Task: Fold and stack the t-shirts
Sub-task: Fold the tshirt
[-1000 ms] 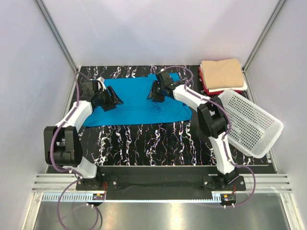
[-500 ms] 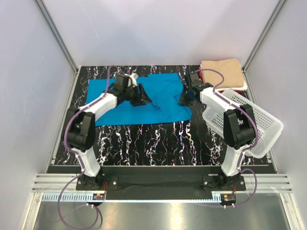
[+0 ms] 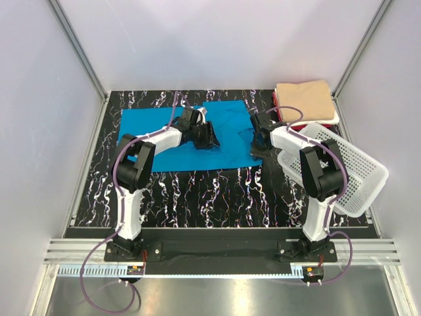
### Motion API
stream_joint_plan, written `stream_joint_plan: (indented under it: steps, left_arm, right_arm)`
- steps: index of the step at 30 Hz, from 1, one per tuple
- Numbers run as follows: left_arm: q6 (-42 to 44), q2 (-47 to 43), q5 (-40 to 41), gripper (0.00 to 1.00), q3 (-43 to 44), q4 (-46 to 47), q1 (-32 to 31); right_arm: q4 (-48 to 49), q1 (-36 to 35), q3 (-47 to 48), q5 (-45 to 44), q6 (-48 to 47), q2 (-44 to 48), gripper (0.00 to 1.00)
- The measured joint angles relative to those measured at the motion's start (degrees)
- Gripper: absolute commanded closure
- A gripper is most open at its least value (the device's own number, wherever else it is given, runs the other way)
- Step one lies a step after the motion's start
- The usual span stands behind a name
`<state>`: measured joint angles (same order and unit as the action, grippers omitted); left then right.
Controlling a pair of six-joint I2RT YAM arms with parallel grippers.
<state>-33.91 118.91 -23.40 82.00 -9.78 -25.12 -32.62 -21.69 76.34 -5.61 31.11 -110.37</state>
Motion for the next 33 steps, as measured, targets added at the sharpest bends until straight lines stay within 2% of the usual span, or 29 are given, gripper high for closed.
stream_joint_plan:
  steps: [8, 18, 24, 33]
  left_arm:
    - [1.11, 1.99, 7.52, 0.5, 0.48, -2.01, 2.95]
    - [1.22, 1.49, 8.74, 0.5, -0.74, -0.83, 3.32]
    - [0.13, -2.99, 8.74, 0.5, -8.57, 3.85, 3.17]
    - [-1.6, -12.52, 8.85, 0.48, -21.18, 5.11, 0.66]
  right_arm:
    - [-0.02, 0.0, -2.54, -2.86, -1.07, -0.17, 0.92]
    - [2.03, 0.0, -5.6, -3.26, -1.53, 1.9, 0.93]
    - [2.84, -0.37, -11.23, -3.39, -1.68, 6.29, 0.94]
    - [1.11, -4.33, -20.33, -3.58, -1.4, 15.67, 0.94]
